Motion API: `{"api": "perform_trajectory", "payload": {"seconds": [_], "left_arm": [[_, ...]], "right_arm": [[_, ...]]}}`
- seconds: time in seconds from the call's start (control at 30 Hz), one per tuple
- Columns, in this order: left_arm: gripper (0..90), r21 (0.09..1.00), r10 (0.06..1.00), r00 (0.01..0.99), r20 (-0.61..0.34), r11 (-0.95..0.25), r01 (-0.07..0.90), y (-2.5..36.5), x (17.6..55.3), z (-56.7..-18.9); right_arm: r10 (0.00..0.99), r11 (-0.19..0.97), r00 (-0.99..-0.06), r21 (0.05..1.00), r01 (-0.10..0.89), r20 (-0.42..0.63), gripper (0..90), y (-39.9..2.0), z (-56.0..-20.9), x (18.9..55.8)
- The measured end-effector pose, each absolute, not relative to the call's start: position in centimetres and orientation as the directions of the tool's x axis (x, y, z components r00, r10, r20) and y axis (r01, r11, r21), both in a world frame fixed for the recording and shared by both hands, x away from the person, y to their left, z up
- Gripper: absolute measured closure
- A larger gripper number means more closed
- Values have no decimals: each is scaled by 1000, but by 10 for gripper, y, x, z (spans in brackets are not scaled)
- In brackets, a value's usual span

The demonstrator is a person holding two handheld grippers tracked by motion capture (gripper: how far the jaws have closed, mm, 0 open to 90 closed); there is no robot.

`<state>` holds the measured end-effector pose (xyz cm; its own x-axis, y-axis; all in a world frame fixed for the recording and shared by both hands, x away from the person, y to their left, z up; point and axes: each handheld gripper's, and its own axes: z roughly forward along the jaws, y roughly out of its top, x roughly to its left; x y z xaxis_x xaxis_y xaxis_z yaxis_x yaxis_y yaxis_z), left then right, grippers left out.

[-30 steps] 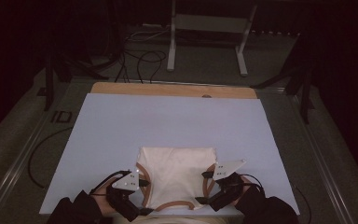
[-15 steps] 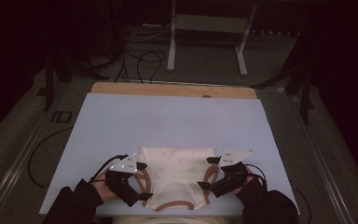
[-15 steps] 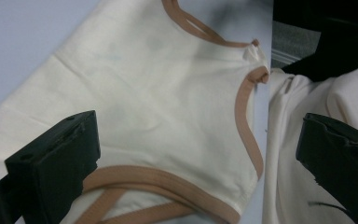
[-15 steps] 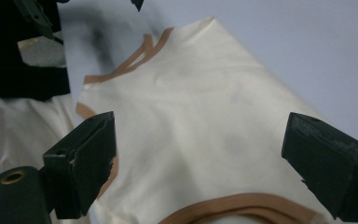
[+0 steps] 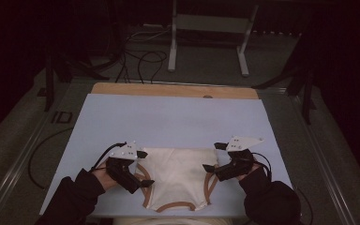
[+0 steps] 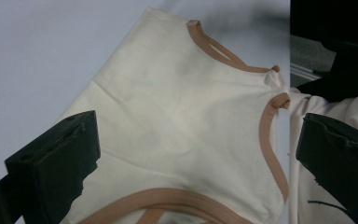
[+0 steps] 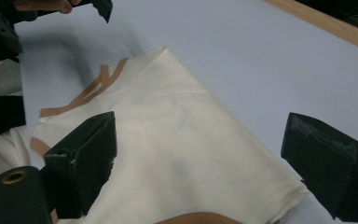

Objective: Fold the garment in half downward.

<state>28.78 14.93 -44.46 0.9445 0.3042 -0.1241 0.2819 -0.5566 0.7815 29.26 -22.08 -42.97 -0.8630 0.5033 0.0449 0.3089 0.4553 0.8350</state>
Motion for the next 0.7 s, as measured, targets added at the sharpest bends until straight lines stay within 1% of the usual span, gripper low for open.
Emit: {"api": "perform_trajectory", "payload": {"seconds": [0.43,0.7], "left_arm": [[2,778,334,935,-116,-554,294,146,313,-445],[2,778,387,915,-113,-538,323,152,334,-452]], "right_arm": [[547,423,-836,852,310,33,105,-219,-424,311],[569,427,-822,843,327,31,105,-219,-429,326]]}}
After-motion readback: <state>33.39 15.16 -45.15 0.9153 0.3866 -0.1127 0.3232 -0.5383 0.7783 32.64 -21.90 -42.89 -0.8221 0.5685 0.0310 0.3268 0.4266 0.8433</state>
